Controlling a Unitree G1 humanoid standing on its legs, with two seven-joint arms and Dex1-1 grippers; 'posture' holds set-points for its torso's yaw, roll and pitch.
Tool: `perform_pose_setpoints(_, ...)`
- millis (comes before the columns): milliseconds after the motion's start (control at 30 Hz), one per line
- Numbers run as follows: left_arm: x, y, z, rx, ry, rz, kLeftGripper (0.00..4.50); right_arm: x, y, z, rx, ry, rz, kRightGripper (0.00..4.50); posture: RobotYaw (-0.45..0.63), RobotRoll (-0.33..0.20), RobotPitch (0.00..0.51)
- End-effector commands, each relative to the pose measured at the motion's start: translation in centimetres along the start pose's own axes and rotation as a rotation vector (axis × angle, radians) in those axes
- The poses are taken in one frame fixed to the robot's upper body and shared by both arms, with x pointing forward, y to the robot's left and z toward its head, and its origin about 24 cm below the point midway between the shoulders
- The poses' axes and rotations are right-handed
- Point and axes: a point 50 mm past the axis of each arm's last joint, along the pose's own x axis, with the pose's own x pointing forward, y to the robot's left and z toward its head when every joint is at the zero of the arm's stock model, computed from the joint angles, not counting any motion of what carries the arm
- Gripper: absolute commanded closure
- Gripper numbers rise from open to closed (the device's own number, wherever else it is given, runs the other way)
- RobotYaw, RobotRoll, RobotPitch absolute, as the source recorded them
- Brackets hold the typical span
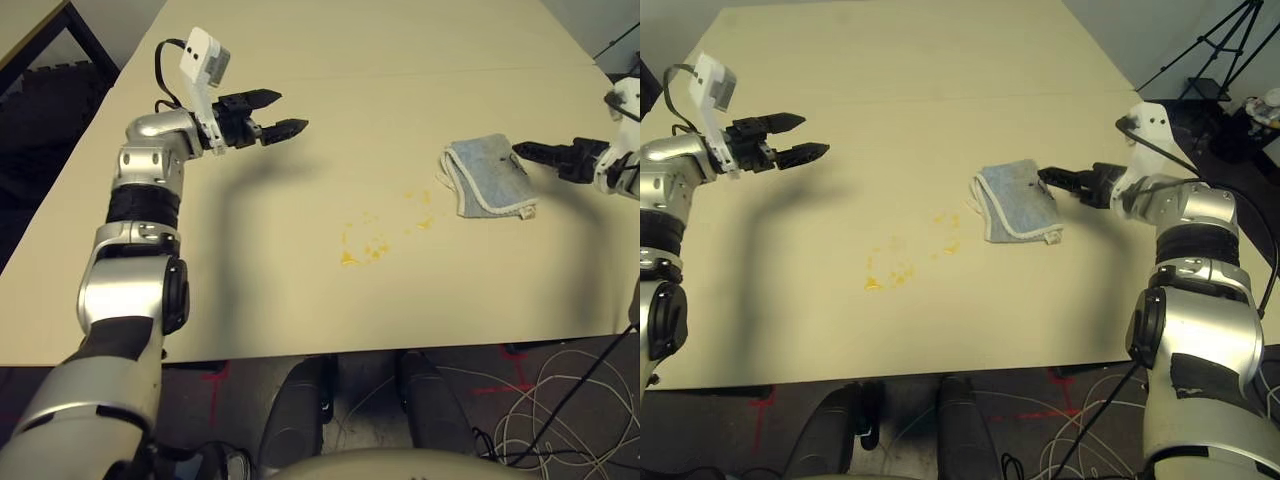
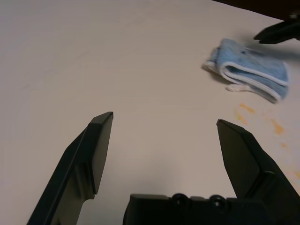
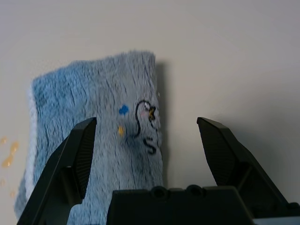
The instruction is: Wipe the water off the table with a rag.
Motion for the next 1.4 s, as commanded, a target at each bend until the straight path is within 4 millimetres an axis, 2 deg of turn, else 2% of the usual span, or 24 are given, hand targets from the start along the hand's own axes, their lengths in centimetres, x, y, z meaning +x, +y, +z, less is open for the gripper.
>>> perform_pose_setpoints(33,-0.6,-0.4,-0.5,-0.016,0.072,-0.056,0.01,-0.5,-0.3,-0.6,0.029,0.074,0.006,0.04,0.01,0.000,0.147)
perform_pose_setpoints(433,-0.3,-1.9,-0.8,-0.019,0.113,-0.138,0.01,0.0,-0.4,-1.1,0.102,0.093,-0.012,0.04,0.03,0.000,0.159)
perform_pose_setpoints(700,-0.3,-2.4,-1.1,-0.020,0.134,-0.155,0.01,0.5,-0.2,-2.8,0.120,0.198,0.019,0.04,0.03,0.000,0.163)
perform_pose_setpoints(1033,-0.3,-2.6,-0.9,-0.009,0.140,-0.159,0.01,1.6,1.8,-3.1,0.179,0.263,0.177,0.04,0.05,0.000,0.172)
perform_pose_setpoints(1400,-0.1,-3.1,-1.0,-0.007,0.133,-0.166,0.01,3.1,3.2,-2.7,0.204,0.216,0.220,0.04,0.05,0.000,0.184)
